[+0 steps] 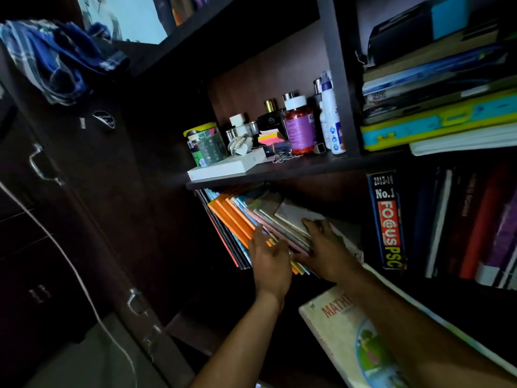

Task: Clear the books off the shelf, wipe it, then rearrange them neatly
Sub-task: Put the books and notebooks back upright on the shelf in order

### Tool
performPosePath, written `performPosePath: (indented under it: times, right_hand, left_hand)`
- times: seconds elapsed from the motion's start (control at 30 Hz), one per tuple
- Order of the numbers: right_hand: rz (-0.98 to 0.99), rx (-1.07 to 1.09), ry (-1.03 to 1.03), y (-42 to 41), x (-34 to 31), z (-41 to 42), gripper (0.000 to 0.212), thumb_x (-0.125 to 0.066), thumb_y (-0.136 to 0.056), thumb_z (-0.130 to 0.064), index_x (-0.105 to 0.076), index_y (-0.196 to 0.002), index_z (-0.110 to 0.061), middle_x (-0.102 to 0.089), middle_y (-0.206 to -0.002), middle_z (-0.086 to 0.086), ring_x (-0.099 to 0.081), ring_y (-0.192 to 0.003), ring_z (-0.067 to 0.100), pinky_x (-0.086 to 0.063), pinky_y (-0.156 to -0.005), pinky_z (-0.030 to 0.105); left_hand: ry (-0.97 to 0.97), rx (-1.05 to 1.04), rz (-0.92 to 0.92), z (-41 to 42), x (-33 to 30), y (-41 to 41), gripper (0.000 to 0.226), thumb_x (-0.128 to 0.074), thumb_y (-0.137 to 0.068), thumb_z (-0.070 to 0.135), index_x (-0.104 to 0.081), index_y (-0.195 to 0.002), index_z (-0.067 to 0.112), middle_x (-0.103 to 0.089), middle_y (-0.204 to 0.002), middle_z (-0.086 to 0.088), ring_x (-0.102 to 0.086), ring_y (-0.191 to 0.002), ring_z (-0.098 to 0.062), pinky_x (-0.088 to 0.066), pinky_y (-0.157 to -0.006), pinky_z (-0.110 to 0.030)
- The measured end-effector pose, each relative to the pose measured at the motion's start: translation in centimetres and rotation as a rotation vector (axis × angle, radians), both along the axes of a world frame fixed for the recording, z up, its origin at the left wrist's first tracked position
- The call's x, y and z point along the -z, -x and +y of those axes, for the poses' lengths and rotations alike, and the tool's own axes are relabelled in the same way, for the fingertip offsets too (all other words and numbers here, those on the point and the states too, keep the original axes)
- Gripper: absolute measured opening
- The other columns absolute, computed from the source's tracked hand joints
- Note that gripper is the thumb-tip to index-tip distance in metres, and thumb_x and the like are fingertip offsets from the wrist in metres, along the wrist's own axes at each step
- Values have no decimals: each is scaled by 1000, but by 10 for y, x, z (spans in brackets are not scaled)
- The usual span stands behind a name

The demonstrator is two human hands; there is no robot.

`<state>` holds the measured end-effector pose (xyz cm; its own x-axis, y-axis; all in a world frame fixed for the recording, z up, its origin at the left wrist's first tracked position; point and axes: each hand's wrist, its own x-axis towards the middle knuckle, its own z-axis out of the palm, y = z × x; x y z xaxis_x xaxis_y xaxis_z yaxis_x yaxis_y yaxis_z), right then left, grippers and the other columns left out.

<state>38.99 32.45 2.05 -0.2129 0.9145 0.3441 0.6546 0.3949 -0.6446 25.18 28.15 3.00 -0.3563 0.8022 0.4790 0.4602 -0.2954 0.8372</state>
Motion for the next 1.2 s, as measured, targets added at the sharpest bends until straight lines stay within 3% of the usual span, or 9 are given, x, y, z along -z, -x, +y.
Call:
performPosePath:
  times: [0.1,0.23,0.3,0.43,0.53,0.77,0.83,1.0,1.2]
  right_hand:
    - [26,-46,33,-7,0,3,102,-83,-76,-48,-24,-156,-25,-24,-153,9,-38,-138,35,-33,-115,46]
    - [132,-92,-10,-18,4,0,87,-86,-70,-41,-33,-139,-35,-30,-137,1,-50,-124,30,-46,-103,42]
    - [201,-112,-1,-26,2,-4,76,-83,-75,-41,-38,-135,-33,-36,-134,-2,-51,-120,18,-44,-98,31]
    - [290,-121,-17,-43,-7,-11,57,-75,-82,-50,-46,-129,-36,-56,-126,-8,-56,-115,10,-45,-97,29]
    - [320,-153,-43,-55,-16,-13,47,-75,-84,-46,-55,-125,-34,-63,-119,-9,-61,-111,8,-48,-97,30]
    - [274,-149,191,-81,-12,-1,20,-46,-106,-43,-60,-119,-37,-65,-123,-1,-61,-112,17,-46,-99,35]
    - [425,-134,153,-78,-14,-1,24,-41,-107,-46,-61,-114,-34,-68,-116,-3,-63,-110,17,-45,-102,38]
    - [457,-51,-28,-68,-10,-14,44,-52,-102,-47,-46,-143,-33,-60,-130,-5,-57,-117,13,-45,-100,33]
    - [275,-60,-145,-65,12,-5,43,-51,-100,-9,-46,-141,-20,-52,-137,10,-54,-123,26,-45,-100,35]
  left_hand:
    - [221,56,256,-44,14,-6,26,-58,-91,51,-66,-112,37,-70,-113,4,-65,-109,-18,-49,-90,-27]
    - [510,131,921,-90,33,-18,100,-14,-70,96,-55,-137,35,-48,-136,8,-43,-126,-19,-36,-102,-35]
    - [531,147,954,-99,32,-26,107,-11,-63,103,-54,-132,33,-45,-131,10,-40,-123,-17,-35,-99,-38]
    - [575,230,591,-99,21,-32,71,-61,-58,84,-56,-100,27,-57,-107,9,-53,-102,-12,-46,-87,-35]
    - [585,325,187,-100,13,-35,45,-90,-69,36,-56,-95,23,-68,-101,-6,-65,-77,-14,-55,-55,-34]
    - [281,328,-160,-95,-41,-24,31,-77,-81,-8,-74,-106,11,-78,-99,-11,-71,-82,-19,-58,-67,-26]
    - [197,260,-243,-89,-63,-7,29,-72,-85,-8,-74,-110,8,-78,-100,-13,-71,-84,-22,-60,-77,-35]
    - [40,105,-451,-63,-99,18,26,-67,-90,-8,-72,-110,8,-76,-99,-14,-69,-82,-24,-58,-79,-39]
    - [-89,-79,-535,-22,-89,24,24,-76,-82,2,-78,-92,24,-77,-95,-13,-74,-92,-37,-60,-86,-57]
